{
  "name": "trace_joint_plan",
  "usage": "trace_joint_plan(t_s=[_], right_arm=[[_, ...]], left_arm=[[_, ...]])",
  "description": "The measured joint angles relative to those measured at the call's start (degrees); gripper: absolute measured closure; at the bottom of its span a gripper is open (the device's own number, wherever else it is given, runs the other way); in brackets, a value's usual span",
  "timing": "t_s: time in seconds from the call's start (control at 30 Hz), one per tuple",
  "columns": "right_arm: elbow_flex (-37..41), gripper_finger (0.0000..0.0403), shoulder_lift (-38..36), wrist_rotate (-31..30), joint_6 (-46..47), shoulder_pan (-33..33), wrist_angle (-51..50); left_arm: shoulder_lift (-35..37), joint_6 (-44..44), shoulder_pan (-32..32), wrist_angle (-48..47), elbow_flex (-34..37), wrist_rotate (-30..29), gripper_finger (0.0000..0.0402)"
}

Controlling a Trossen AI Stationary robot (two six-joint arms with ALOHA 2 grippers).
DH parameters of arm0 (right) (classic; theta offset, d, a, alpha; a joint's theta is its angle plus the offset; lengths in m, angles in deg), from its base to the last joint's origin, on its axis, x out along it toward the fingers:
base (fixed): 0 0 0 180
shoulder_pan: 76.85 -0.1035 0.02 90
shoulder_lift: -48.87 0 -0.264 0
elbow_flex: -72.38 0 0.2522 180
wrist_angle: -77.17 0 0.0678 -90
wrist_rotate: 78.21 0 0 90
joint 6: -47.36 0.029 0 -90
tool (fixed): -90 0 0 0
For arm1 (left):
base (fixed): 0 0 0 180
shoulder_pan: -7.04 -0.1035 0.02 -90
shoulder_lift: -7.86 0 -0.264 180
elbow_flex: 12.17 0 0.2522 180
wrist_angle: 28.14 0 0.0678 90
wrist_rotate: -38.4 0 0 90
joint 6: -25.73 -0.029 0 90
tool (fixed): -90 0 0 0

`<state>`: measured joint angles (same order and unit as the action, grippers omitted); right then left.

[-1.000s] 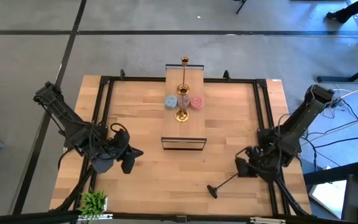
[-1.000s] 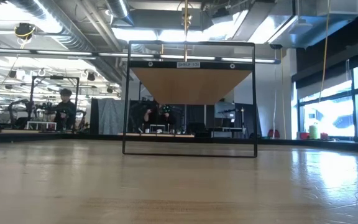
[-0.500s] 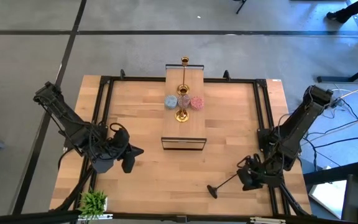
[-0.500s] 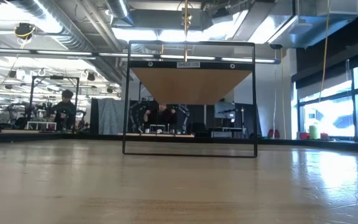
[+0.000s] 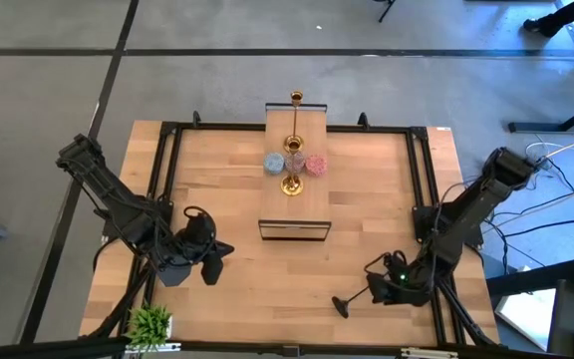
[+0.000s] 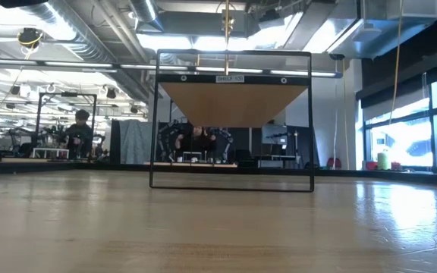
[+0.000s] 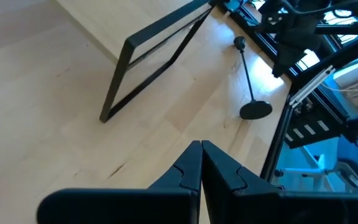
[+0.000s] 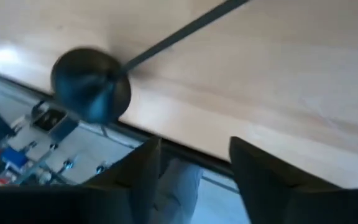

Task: Pick & Place candle stick holders
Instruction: Put the black candle holder on the shelf

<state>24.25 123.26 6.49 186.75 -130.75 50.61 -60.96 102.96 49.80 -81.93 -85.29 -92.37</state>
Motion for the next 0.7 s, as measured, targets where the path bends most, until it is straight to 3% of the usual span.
trace_joint_plan(t_s=[0.13,0.23,0.7], right_arm=[[0.0,0.0153,2.7,0.1,0.8,2.3,0.8],[0.0,0.0135,4.2,0.0,1.2,3.8,0.7],[-0.2,0.0148,8.3,-0.5,1.6,6.7,-1.6]], left_arm=[[0.0,0.0,0.0,1.0,0.0,0.0,0.04],[0.0,-0.8,0.0,1.7,0.0,0.0,0.04],[0.0,-1.5,0.0,2.1,0.0,1.4,0.04]])
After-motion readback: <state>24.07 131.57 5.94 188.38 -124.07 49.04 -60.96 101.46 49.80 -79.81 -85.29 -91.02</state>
